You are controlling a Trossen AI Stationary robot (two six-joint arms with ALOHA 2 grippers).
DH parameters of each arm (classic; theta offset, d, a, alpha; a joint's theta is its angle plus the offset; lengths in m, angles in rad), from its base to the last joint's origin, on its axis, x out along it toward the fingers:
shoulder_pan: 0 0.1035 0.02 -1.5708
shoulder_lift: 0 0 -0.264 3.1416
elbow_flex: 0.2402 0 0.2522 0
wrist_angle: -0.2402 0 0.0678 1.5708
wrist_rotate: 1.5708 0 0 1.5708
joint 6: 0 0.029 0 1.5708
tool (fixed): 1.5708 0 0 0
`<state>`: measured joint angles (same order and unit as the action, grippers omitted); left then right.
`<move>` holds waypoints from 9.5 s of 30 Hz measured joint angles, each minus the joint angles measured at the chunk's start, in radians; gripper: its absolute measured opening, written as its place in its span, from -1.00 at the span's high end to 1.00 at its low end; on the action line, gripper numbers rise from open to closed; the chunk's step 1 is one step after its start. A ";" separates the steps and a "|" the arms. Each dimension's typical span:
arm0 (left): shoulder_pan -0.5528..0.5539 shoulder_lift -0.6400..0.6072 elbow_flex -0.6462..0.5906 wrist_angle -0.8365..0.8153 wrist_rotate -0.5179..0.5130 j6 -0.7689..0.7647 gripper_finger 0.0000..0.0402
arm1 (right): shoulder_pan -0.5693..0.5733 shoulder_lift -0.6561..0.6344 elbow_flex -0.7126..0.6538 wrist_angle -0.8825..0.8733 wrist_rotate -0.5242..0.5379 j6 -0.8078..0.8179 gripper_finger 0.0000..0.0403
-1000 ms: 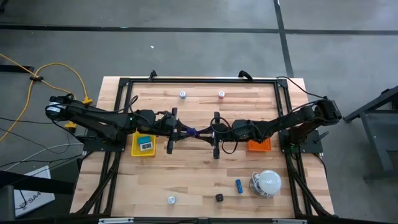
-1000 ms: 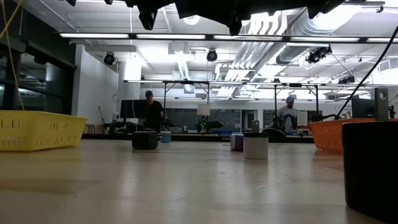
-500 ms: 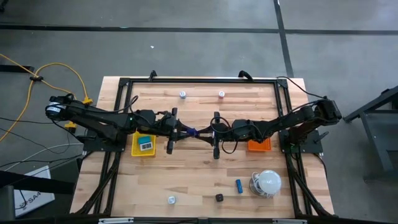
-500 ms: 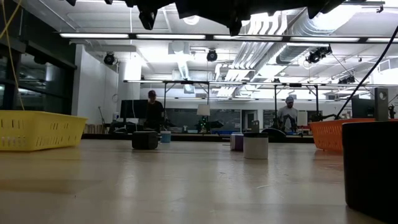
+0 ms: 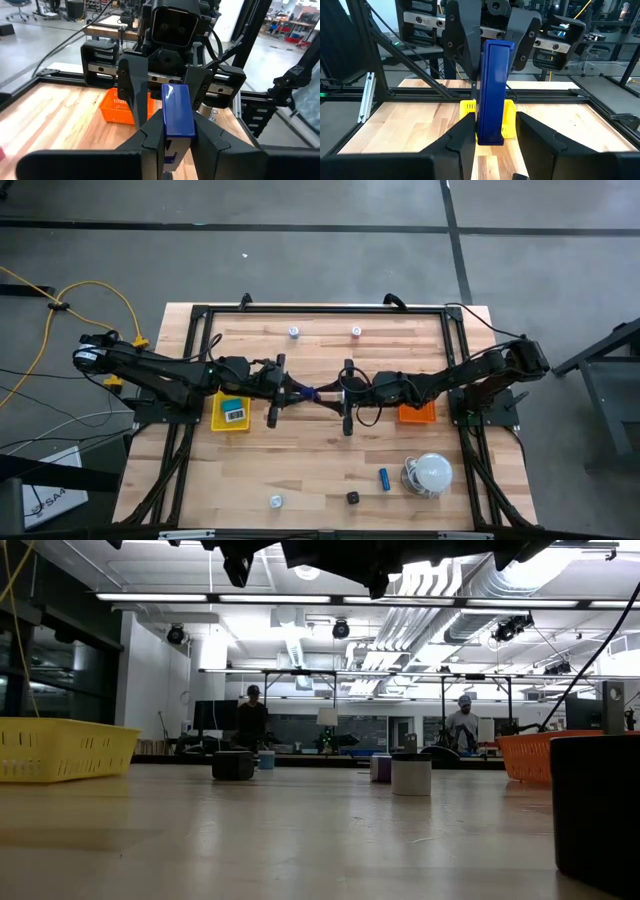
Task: Pick & Place Office items
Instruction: Put the dark blue digital timer into the yellow bin, then put the blue digital timer into the yellow bin
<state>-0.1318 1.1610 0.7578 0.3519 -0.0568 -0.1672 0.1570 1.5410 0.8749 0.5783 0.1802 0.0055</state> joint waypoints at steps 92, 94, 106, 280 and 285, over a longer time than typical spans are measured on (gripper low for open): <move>-0.154 -0.343 -0.218 -1.197 -0.071 -0.768 0.59 | 0.010 0.000 0.000 -0.188 -0.004 0.156 0.04; -0.154 -0.343 -0.218 -1.197 -0.071 -0.763 0.59 | 0.010 0.000 0.000 -0.187 -0.004 0.156 0.04; -0.154 -0.343 -0.218 -1.197 -0.077 -0.722 0.38 | 0.010 0.000 0.000 -0.188 -0.006 0.160 0.04; -0.231 -0.299 -0.027 -0.810 -0.198 -0.438 0.21 | 0.312 0.333 0.764 -1.596 -0.229 1.246 0.18; -0.231 -0.299 -0.027 -0.811 -0.198 -0.438 0.21 | 0.321 0.341 0.761 -1.684 -0.272 1.380 0.21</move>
<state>-0.3630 0.8616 0.7307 -0.4587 -0.2550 -0.6052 0.4785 1.8818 1.6360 -1.1052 -0.0921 1.3851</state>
